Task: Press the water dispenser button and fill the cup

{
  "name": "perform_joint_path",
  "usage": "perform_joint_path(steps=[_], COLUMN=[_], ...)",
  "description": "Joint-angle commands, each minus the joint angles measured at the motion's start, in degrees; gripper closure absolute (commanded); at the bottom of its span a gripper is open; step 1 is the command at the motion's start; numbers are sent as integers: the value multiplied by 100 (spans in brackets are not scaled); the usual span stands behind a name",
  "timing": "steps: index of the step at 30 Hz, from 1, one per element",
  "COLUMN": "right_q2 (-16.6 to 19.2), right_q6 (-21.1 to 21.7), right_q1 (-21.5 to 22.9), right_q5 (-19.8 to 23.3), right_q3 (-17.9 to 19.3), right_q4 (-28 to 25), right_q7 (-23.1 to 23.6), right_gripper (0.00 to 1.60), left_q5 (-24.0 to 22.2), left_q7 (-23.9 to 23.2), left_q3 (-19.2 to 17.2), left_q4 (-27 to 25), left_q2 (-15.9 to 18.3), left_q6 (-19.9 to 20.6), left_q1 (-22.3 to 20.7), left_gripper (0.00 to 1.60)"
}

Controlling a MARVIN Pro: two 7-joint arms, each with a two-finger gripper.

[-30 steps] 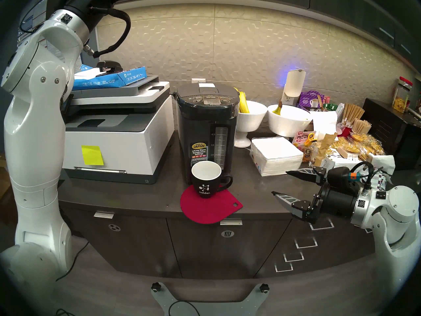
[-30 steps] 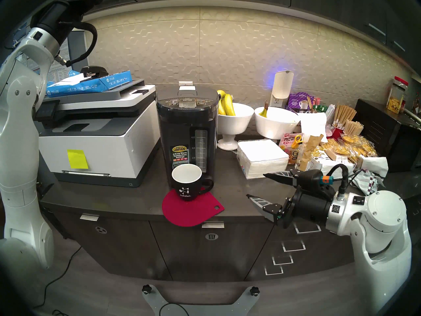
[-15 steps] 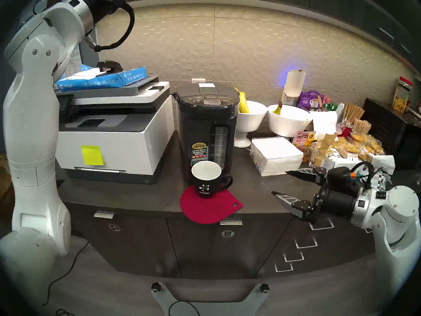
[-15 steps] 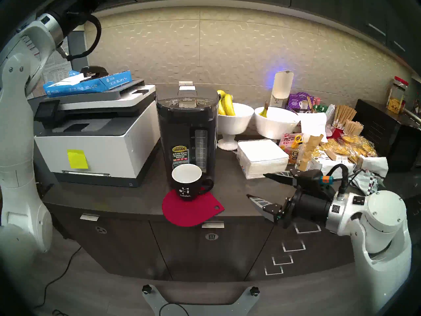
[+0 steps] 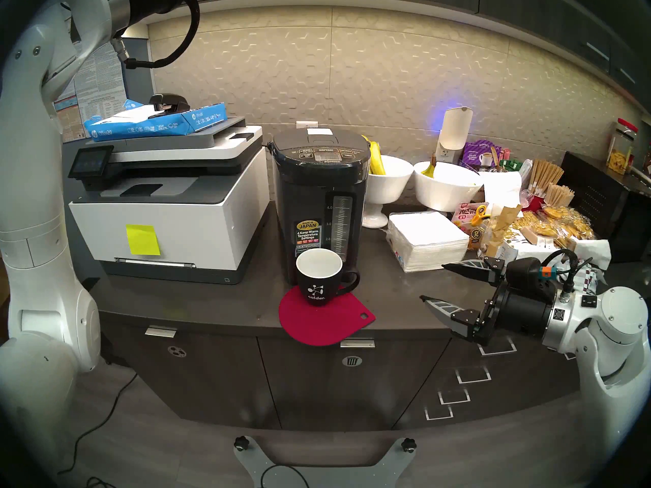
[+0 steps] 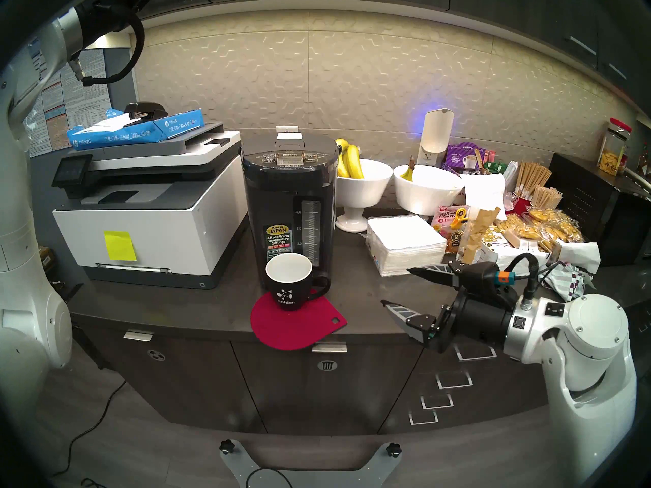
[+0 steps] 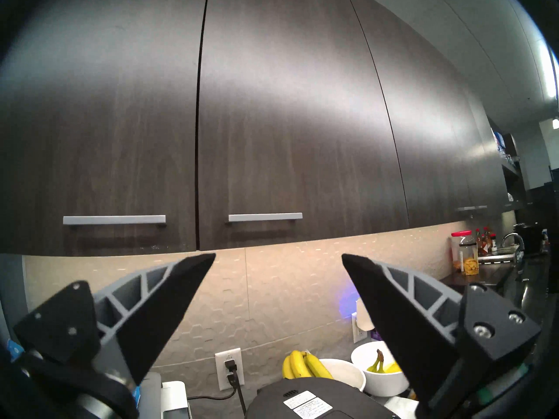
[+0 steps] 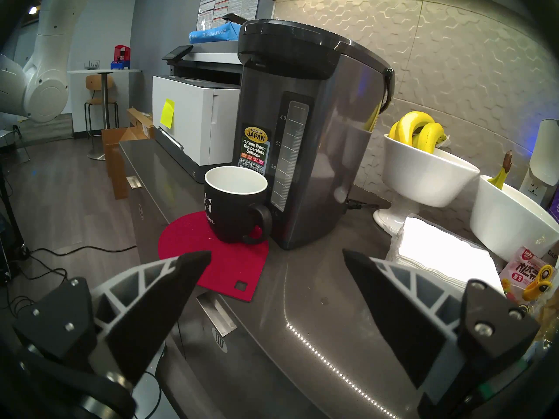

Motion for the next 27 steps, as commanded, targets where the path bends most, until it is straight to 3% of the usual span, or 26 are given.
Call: perform_joint_path(steps=[1,7,10,17,24,27], right_q2=[14,14,13,13,13,13], right_q6=[2,2,1,2,2,1], right_q1=[23,23,24,24,24,24], right_q5=[-7,-8,-7,-8,-8,-8], right_q3=[1,1,1,1,1,1], right_q4=[-78,-78,-77,-77,-77,-77], right_q7=[-8,-7,-6,-7,-6,-6], right_gripper=[0,0,0,0,0,0], left_q5=[-756,-1191,-1283,-1417,-1171,-1010], left_q7=[233,212,12,-495,-1294,-1604], left_q3=[-213,-358,-603,-777,-744,-704], left_q4=[-253,-340,-244,10,308,499], left_q2=[489,885,1150,1583,2050,2213], left_q6=[10,10,10,10,10,10], left_q1=[77,251,501,605,732,758], left_gripper=[0,4,4,9,17,28])
